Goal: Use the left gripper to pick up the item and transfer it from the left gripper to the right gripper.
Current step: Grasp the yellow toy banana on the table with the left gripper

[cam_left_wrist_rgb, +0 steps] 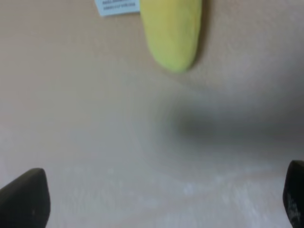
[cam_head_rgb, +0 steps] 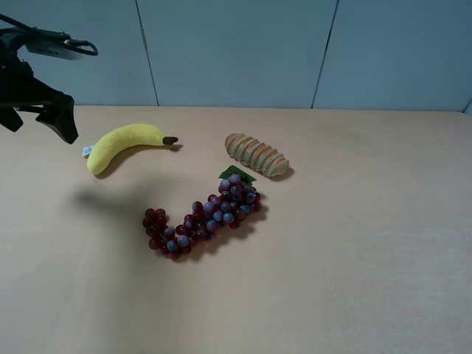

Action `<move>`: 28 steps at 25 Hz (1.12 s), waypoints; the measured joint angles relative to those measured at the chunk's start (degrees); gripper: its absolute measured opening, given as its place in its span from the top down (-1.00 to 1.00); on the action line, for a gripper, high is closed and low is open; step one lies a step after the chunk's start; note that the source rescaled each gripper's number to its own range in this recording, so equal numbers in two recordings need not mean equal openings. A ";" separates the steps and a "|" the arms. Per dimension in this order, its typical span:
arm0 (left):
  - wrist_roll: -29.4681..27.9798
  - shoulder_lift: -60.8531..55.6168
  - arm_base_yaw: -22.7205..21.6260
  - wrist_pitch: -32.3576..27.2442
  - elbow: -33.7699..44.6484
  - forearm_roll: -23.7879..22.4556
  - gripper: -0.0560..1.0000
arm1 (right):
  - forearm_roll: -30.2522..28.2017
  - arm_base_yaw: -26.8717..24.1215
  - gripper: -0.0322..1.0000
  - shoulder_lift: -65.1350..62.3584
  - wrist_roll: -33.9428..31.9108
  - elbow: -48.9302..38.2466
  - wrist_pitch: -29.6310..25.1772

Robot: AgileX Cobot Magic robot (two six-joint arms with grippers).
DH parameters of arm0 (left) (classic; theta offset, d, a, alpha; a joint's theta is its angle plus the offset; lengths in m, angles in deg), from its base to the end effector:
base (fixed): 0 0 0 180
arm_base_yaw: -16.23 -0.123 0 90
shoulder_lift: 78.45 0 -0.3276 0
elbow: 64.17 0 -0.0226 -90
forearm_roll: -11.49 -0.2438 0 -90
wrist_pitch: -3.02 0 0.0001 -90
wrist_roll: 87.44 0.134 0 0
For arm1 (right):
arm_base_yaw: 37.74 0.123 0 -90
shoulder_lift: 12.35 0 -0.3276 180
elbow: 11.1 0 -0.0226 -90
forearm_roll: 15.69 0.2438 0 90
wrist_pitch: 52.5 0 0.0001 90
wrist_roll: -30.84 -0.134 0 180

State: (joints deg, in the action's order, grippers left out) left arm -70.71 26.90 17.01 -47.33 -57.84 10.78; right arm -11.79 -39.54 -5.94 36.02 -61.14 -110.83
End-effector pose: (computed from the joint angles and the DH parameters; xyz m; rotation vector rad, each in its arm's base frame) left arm 0.3629 -0.0037 0.2424 0.4399 2.7971 0.0772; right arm -0.0131 0.0082 0.2571 -0.0604 2.0006 0.0028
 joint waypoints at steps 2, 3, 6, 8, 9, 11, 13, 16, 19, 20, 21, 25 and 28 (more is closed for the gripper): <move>0.64 3.12 0.00 0.66 -1.40 0.00 -1.00 | 0.00 0.00 -1.00 0.00 0.00 0.00 0.00; 0.79 4.42 0.00 0.94 -2.43 0.00 -1.00 | 0.00 0.00 -1.00 0.00 0.00 0.00 0.00; 1.52 8.78 0.00 1.08 -5.87 0.71 -1.00 | 0.00 0.00 -1.00 0.00 0.00 0.00 0.00; 2.29 11.72 0.00 1.27 -8.35 1.57 -1.00 | 0.00 0.00 -1.00 0.00 0.00 0.00 0.00; 2.82 13.13 0.00 1.27 -9.53 2.07 -1.00 | 0.00 0.00 -1.00 0.00 0.00 0.00 0.00; 3.57 15.71 0.42 1.27 -11.67 2.56 -1.00 | 0.00 0.00 -1.00 0.00 0.00 0.00 0.00; 3.80 18.15 1.15 1.27 -13.78 2.70 -1.00 | 0.00 0.00 -1.00 0.00 0.00 0.00 0.00; 4.21 21.93 2.26 1.05 -17.25 2.81 -1.00 | 0.00 0.00 -1.00 0.00 0.00 0.00 0.00; 4.56 24.76 3.17 0.64 -19.85 2.86 -1.00 | 0.00 0.00 -1.00 0.00 0.00 0.00 0.00; 4.56 25.38 3.44 0.50 -20.34 2.86 -1.00 | 0.00 0.00 -1.00 0.00 0.00 0.00 0.00; 4.62 26.06 3.61 0.37 -20.71 2.81 -1.00 | 0.00 0.00 -1.00 0.00 0.00 0.00 0.00; 4.79 27.05 4.24 -0.21 -20.90 0.71 -1.00 | 0.00 0.00 -1.00 0.00 0.00 0.00 0.00; 4.85 27.10 4.45 -0.20 -20.78 -0.01 -1.00 | 0.00 0.00 -1.00 0.00 0.00 0.00 0.00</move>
State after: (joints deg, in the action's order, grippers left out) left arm -65.87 53.99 21.46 -47.53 -78.62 10.77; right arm -11.79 -39.54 -5.94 36.02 -61.14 -110.83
